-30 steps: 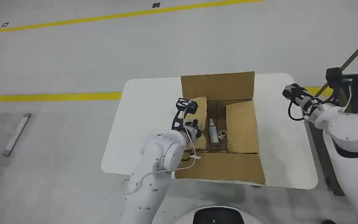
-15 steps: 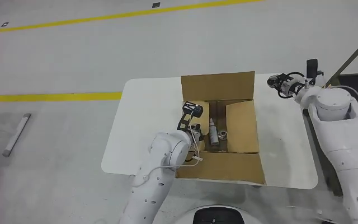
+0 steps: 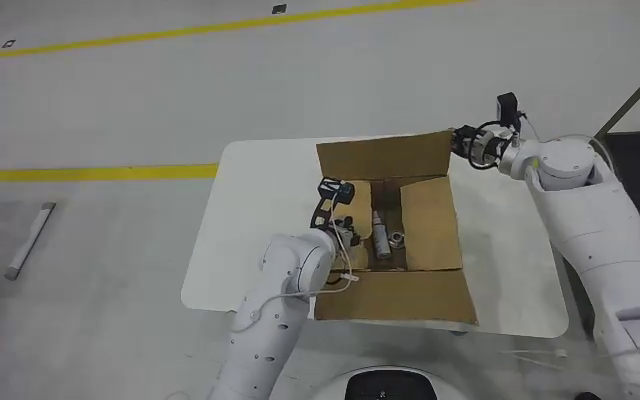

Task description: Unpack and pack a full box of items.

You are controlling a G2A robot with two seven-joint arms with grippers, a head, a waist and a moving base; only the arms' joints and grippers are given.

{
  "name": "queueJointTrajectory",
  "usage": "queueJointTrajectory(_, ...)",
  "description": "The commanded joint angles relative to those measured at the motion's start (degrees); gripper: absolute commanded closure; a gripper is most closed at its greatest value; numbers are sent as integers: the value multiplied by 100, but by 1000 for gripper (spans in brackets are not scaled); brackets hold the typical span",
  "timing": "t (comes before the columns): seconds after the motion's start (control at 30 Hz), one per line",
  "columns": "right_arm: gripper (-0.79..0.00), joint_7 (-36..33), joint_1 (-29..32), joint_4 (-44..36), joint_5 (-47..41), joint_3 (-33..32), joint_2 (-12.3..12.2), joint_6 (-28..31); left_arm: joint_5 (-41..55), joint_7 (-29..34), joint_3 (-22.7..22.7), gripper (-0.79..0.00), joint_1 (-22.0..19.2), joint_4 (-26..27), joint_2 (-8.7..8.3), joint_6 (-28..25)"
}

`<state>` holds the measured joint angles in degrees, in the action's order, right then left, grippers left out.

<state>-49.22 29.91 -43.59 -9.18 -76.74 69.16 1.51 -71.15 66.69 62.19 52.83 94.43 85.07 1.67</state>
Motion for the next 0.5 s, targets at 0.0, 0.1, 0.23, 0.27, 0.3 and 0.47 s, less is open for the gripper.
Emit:
queueJointTrajectory(0.0,0,-279,38,-56,-75,-55,-32,183,67,46,80,-785,11,99,-14,-35)
queueJointTrajectory(0.1,0,-647,150,-297,-123,-184,-107,463,-27,94,308,-785,49,254,-51,88)
queueJointTrajectory(0.23,0,-980,390,-694,-65,-316,-206,541,-67,248,635,-785,194,596,-112,143)
queueJointTrajectory(0.27,0,-1082,471,-851,-38,-324,-226,614,-78,295,732,-785,249,722,-129,165)
queueJointTrajectory(0.3,0,-1171,564,-975,-25,-341,-247,657,-89,350,809,-785,315,839,-146,158)
queueJointTrajectory(0.47,0,-1402,1063,-1757,347,-307,-337,824,-123,502,1247,-785,694,1471,-238,15)
